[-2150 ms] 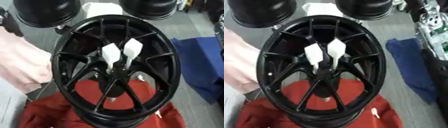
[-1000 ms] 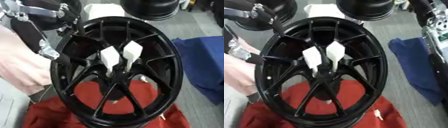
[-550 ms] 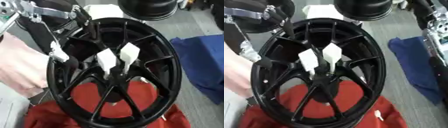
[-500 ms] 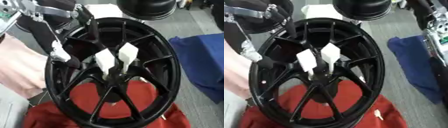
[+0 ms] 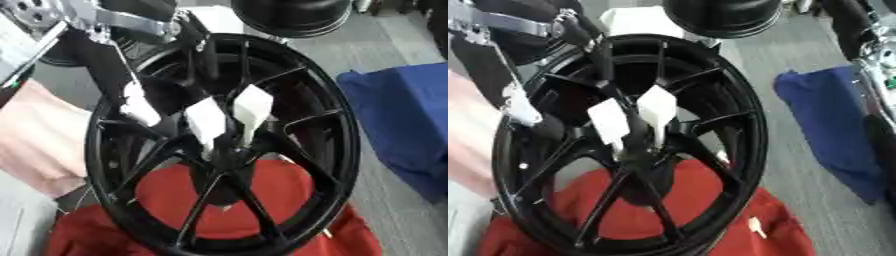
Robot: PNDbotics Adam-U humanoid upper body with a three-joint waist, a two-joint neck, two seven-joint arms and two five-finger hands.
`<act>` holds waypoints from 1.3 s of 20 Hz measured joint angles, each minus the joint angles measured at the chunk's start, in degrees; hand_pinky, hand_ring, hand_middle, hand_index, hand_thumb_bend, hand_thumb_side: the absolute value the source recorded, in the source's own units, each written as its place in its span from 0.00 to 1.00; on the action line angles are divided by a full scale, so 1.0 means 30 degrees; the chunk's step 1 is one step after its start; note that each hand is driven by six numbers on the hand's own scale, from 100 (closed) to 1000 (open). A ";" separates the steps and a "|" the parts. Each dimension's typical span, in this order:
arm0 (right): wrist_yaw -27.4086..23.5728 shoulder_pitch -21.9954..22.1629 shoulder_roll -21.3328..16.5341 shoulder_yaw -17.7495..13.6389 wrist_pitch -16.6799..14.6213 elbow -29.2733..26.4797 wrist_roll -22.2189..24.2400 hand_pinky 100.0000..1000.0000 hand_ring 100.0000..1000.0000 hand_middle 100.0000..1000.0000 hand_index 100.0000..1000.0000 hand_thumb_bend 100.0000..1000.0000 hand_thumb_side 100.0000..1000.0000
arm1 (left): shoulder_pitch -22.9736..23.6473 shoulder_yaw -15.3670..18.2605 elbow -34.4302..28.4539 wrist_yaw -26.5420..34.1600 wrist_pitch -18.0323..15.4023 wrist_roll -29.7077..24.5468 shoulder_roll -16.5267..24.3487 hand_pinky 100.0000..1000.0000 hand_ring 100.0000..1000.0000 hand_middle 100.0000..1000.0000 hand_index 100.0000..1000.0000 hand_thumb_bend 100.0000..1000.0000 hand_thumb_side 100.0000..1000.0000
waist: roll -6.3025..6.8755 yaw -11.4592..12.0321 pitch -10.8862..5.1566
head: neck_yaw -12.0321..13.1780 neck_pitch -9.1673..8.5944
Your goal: Pull the pin out of the wheel hub.
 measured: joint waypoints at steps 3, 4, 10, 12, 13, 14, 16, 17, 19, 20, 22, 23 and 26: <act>0.0001 -0.0012 0.0005 0.0008 0.0034 0.0001 0.0037 0.96 0.82 0.66 0.65 0.00 0.65 | -0.0005 -0.0259 0.0000 0.0365 0.0081 -0.0081 -0.0113 0.75 0.73 0.69 0.77 0.52 0.35 | 0.0060 -0.0031 0.0049 | 0.0020 -0.0008; 0.0001 -0.0014 0.0010 0.0010 0.0043 0.0002 0.0046 0.96 0.82 0.66 0.65 0.00 0.65 | -0.0005 -0.0356 0.0001 0.0462 0.0109 -0.0109 -0.0117 0.75 0.73 0.69 0.76 0.51 0.33 | 0.0108 -0.0065 0.0072 | 0.0020 -0.0009; 0.0001 -0.0124 0.0171 0.0022 0.0071 0.0004 0.0071 0.96 0.82 0.66 0.65 0.00 0.65 | 0.0022 -0.0746 0.0142 0.0669 0.0256 -0.0256 -0.0128 0.74 0.71 0.65 0.73 0.44 0.22 | 0.0198 -0.0186 0.0161 | 0.0050 -0.0011; 0.0001 -0.0164 0.0180 0.0024 0.0076 0.0004 0.0072 0.95 0.82 0.66 0.65 0.00 0.65 | 0.0058 -0.0838 0.0250 0.0662 0.0286 -0.0287 -0.0128 0.74 0.70 0.64 0.72 0.43 0.19 | 0.0237 -0.0235 0.0260 | 0.0076 -0.0012; 0.0001 -0.0164 0.0181 0.0027 0.0078 0.0004 0.0072 0.95 0.82 0.66 0.65 0.00 0.65 | 0.0101 -0.0854 0.0288 0.0637 0.0297 -0.0298 -0.0128 0.74 0.70 0.64 0.72 0.43 0.18 | 0.0241 -0.0243 0.0291 | 0.0086 -0.0012; 0.0001 -0.0166 0.0182 0.0032 0.0080 0.0004 0.0072 0.95 0.82 0.66 0.65 0.00 0.65 | 0.0160 -0.0887 0.0358 0.0571 0.0303 -0.0304 -0.0128 0.73 0.70 0.63 0.72 0.42 0.16 | 0.0241 -0.0248 0.0318 | 0.0104 -0.0013; 0.0001 -0.0167 0.0185 0.0063 0.0084 0.0004 0.0068 0.95 0.81 0.66 0.65 0.00 0.66 | 0.0248 -0.0962 0.0486 0.0408 0.0306 -0.0306 -0.0128 0.73 0.69 0.63 0.71 0.41 0.14 | 0.0247 -0.0263 0.0355 | 0.0155 -0.0013; 0.0001 -0.0168 0.0186 0.0065 0.0087 0.0004 0.0066 0.95 0.81 0.66 0.65 0.00 0.66 | 0.0283 -0.0967 0.0534 0.0323 0.0304 -0.0305 -0.0128 0.73 0.69 0.62 0.71 0.40 0.12 | 0.0257 -0.0264 0.0364 | 0.0167 -0.0013; 0.0001 -0.0168 0.0189 0.0066 0.0094 0.0004 0.0062 0.95 0.81 0.66 0.65 0.00 0.66 | 0.0349 -0.0980 0.0611 0.0264 0.0293 -0.0294 -0.0128 0.73 0.68 0.61 0.70 0.40 0.10 | 0.0287 -0.0264 0.0405 | 0.0188 -0.0013; 0.0001 -0.0168 0.0193 0.0066 0.0097 0.0004 0.0061 0.95 0.81 0.66 0.65 0.00 0.66 | 0.0352 -0.1008 0.0630 0.0260 0.0290 -0.0291 -0.0128 0.73 0.68 0.60 0.69 0.39 0.10 | 0.0302 -0.0264 0.0435 | 0.0215 -0.0013; 0.0001 -0.0168 0.0197 0.0070 0.0108 0.0004 0.0054 0.95 0.81 0.66 0.65 0.00 0.66 | 0.0358 -0.1075 0.0697 0.0316 0.0291 -0.0292 -0.0128 0.72 0.68 0.59 0.69 0.38 0.09 | 0.0320 -0.0264 0.0449 | 0.0238 -0.0013; 0.0001 -0.0168 0.0198 0.0071 0.0120 0.0004 0.0042 0.95 0.81 0.66 0.65 0.00 0.66 | 0.0359 -0.1084 0.0705 0.0382 0.0301 -0.0302 -0.0128 0.72 0.67 0.59 0.68 0.37 0.09 | 0.0322 -0.0264 0.0450 | 0.0238 -0.0012; 0.0001 -0.0168 0.0202 0.0074 0.0165 0.0004 -0.0002 0.95 0.81 0.66 0.65 0.00 0.66 | 0.0360 -0.1151 0.0700 0.0785 0.0402 -0.0402 -0.0128 0.71 0.67 0.58 0.67 0.36 0.08 | 0.0332 -0.0263 0.0455 | 0.0242 -0.0011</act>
